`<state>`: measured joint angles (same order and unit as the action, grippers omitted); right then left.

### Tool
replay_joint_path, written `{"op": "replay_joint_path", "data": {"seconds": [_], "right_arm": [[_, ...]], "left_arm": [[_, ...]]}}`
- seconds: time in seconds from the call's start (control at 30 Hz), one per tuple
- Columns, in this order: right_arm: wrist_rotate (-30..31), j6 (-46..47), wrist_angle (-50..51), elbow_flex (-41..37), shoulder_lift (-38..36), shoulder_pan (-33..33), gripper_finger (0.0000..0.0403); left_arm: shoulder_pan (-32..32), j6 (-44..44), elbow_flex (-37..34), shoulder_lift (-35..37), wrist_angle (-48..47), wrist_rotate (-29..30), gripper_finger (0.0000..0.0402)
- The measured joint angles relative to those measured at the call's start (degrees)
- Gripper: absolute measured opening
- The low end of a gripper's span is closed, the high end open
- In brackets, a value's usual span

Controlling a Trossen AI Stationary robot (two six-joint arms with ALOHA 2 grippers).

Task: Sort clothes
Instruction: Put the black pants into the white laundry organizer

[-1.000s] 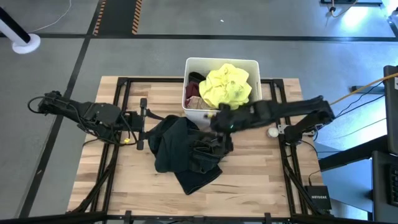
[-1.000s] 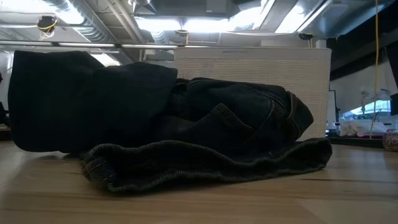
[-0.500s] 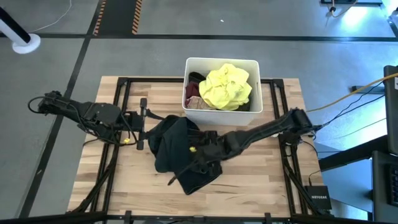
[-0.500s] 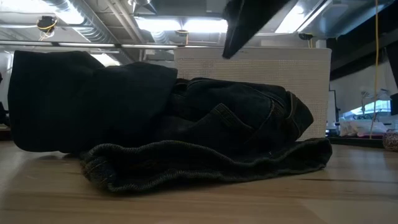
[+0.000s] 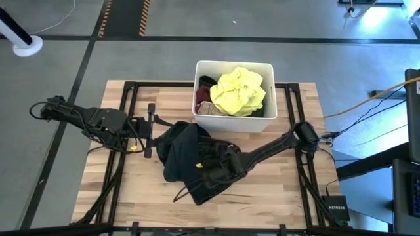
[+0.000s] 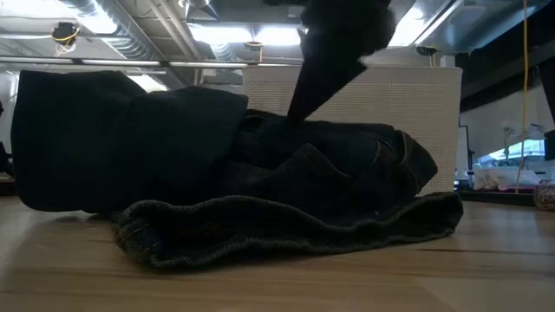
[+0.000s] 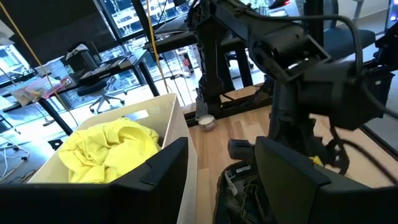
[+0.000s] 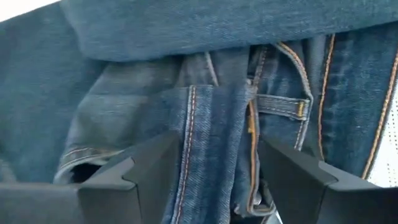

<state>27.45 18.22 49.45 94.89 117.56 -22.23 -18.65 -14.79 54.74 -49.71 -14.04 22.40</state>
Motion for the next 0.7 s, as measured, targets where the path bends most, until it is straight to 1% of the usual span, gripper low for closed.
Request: {"op": "replay_joint_path", "data": {"seconds": [0.1, 0.2, 0.27, 0.4, 0.53, 0.63, 0.7], "right_arm": [[0.61, 0.83, -0.38, 0.0, 0.21, 0.71, 0.0238], [2.86, 0.94, 0.05, 0.0, 0.07, 1.0, 0.0239], [3.31, 0.34, 0.07, 0.0, 0.05, 1.19, 0.0243], [1.34, 0.21, -0.01, 0.0, -0.1, 1.79, 0.0264], [1.88, -0.44, 0.33, 0.0, -2.33, 2.85, 0.0286], [1.58, -0.46, 1.3, 0.03, -4.51, 4.2, 0.0293], [0.22, -0.5, 1.84, 0.04, -4.94, 5.34, 0.0293]], "left_arm": [[0.01, 0.0, 0.0, -0.01, -0.02, 0.02, 0.0182], [0.01, 0.02, 0.0, -0.01, -0.04, 0.0, 0.0182], [0.01, 0.02, 0.0, 0.0, -0.04, 0.02, 0.0182], [0.01, 0.55, 0.0, -0.01, -0.15, 0.01, 0.0182], [0.01, 1.16, 0.0, -0.04, -0.52, 0.0, 0.0182], [-0.01, 1.07, 0.0, -0.04, -0.52, 0.0, 0.0182], [0.0, 1.09, 0.0, -0.05, -0.53, 0.0, 0.0182]]}}
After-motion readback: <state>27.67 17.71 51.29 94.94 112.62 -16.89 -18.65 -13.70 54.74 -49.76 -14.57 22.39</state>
